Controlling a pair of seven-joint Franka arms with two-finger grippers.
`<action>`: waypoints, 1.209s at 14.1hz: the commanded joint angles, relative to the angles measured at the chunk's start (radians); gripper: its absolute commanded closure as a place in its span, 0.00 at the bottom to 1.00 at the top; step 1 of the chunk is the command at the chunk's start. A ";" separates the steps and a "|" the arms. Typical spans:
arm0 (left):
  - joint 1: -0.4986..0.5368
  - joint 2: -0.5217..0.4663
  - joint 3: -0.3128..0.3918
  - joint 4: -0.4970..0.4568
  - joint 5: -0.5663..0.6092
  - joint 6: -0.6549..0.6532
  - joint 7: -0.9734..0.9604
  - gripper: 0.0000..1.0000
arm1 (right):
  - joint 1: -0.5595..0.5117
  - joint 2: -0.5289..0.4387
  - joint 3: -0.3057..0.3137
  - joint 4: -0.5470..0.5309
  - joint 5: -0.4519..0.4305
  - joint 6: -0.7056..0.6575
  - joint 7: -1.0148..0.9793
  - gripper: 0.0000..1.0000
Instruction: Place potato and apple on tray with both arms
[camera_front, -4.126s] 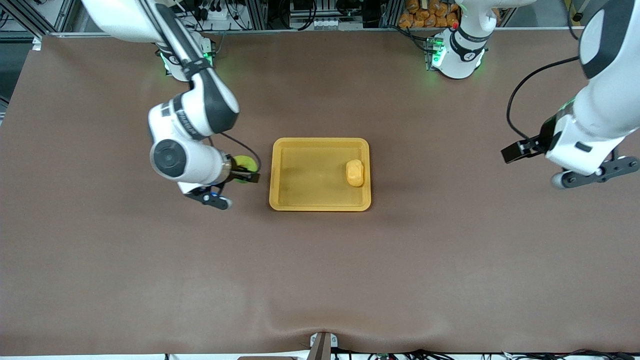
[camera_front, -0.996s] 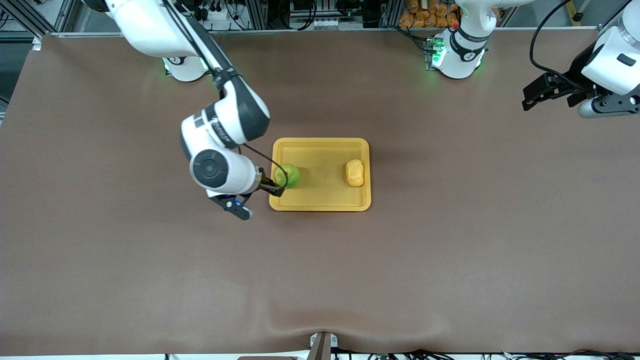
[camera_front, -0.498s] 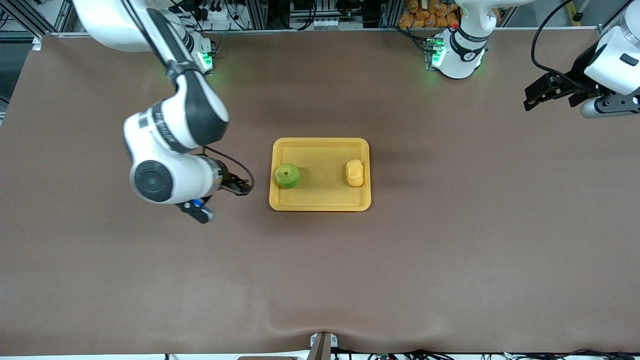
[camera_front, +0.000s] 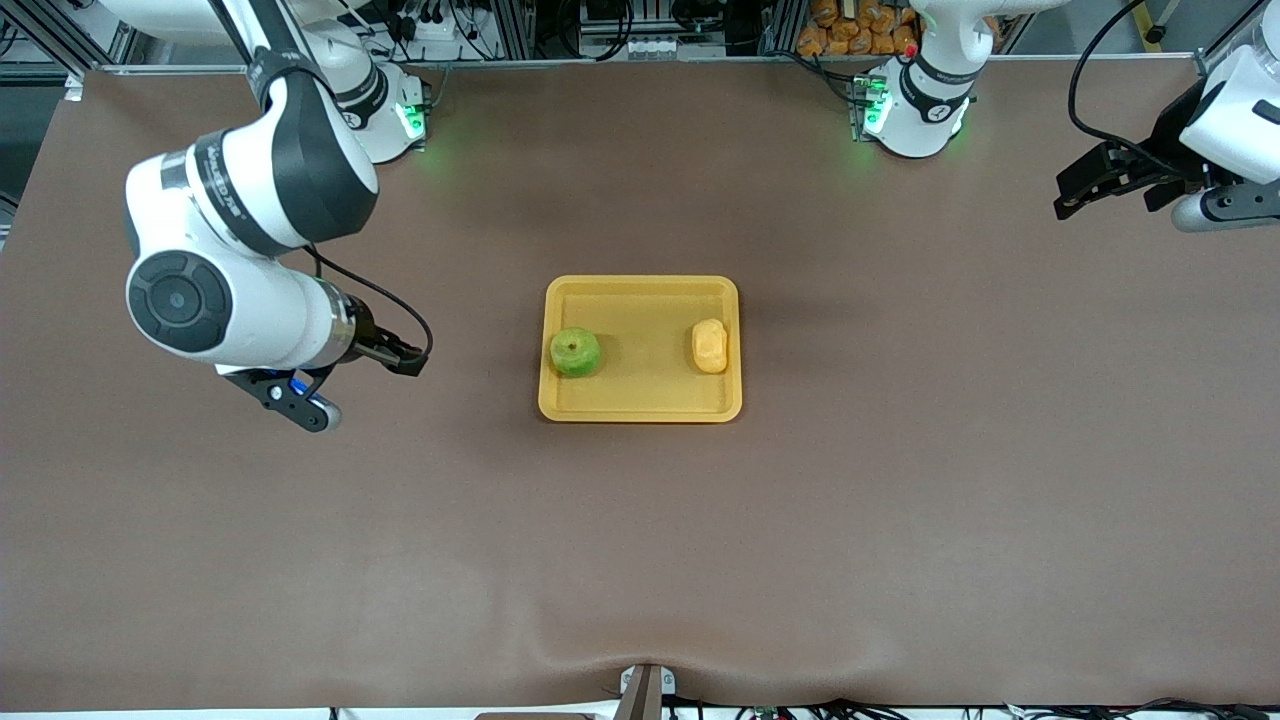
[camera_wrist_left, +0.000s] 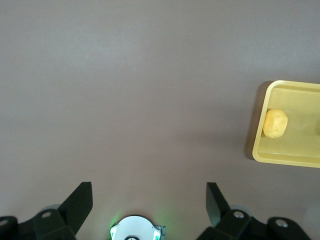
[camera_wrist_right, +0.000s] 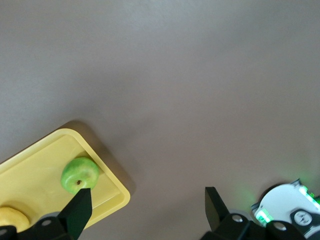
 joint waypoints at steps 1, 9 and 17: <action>0.006 -0.021 0.001 -0.001 -0.003 -0.003 0.019 0.00 | -0.043 -0.031 0.005 0.009 -0.015 -0.037 -0.141 0.00; 0.006 -0.021 0.004 0.007 0.014 -0.003 0.049 0.00 | -0.198 -0.110 0.003 0.028 -0.029 -0.060 -0.385 0.00; 0.006 -0.022 0.001 0.004 0.012 -0.011 0.048 0.00 | -0.290 -0.248 0.003 -0.047 -0.031 -0.060 -0.540 0.00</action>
